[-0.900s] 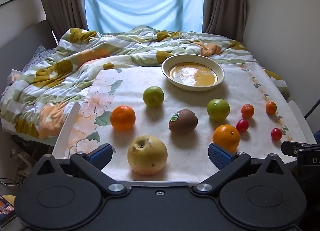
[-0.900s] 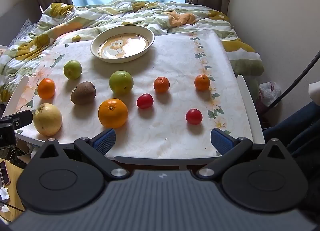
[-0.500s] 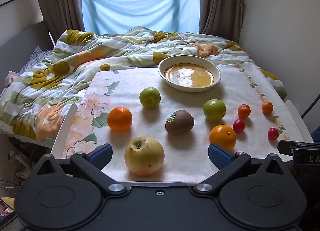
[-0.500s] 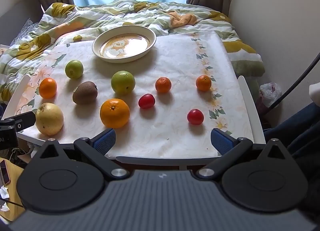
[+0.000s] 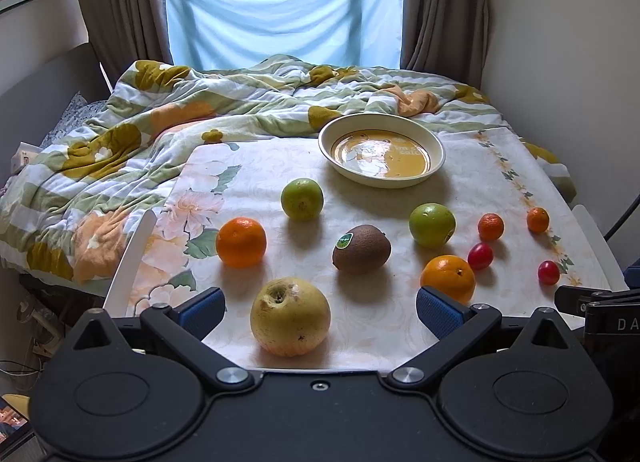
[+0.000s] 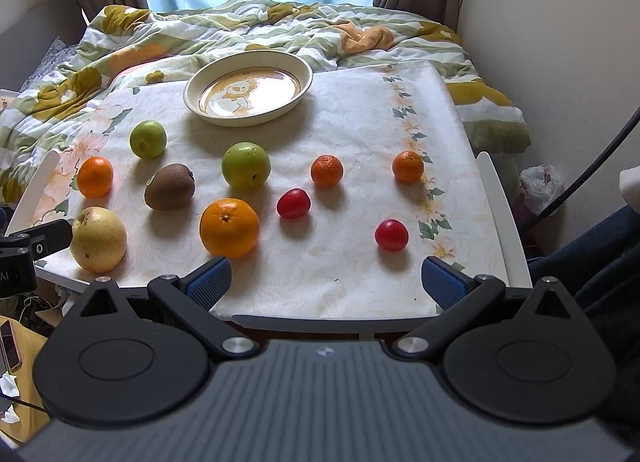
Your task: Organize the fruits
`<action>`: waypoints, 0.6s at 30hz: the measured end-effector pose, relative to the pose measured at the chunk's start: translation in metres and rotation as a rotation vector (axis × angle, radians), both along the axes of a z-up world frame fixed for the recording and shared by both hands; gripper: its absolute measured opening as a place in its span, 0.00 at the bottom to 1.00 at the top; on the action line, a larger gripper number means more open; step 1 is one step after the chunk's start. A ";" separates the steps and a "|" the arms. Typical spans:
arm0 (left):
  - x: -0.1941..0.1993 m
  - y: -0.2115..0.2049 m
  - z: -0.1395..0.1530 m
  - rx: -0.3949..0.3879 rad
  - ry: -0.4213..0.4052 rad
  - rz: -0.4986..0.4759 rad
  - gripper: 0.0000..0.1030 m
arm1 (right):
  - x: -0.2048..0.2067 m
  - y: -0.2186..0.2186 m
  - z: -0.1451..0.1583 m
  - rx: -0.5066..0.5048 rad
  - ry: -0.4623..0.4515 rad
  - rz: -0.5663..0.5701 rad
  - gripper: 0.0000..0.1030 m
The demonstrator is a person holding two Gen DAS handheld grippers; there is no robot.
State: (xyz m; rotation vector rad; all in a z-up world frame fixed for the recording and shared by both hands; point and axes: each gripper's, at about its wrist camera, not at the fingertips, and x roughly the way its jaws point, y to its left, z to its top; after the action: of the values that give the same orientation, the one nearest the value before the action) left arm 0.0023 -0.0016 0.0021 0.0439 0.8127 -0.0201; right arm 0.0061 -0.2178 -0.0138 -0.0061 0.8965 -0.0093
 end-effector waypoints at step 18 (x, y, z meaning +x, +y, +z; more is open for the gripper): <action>0.003 0.004 -0.001 -0.006 0.002 0.014 1.00 | 0.001 0.001 -0.001 -0.001 0.002 0.000 1.00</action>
State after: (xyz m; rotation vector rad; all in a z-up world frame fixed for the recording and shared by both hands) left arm 0.0056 0.0026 0.0011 0.0329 0.8144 -0.0097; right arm 0.0074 -0.2167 -0.0143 -0.0064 0.8980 -0.0100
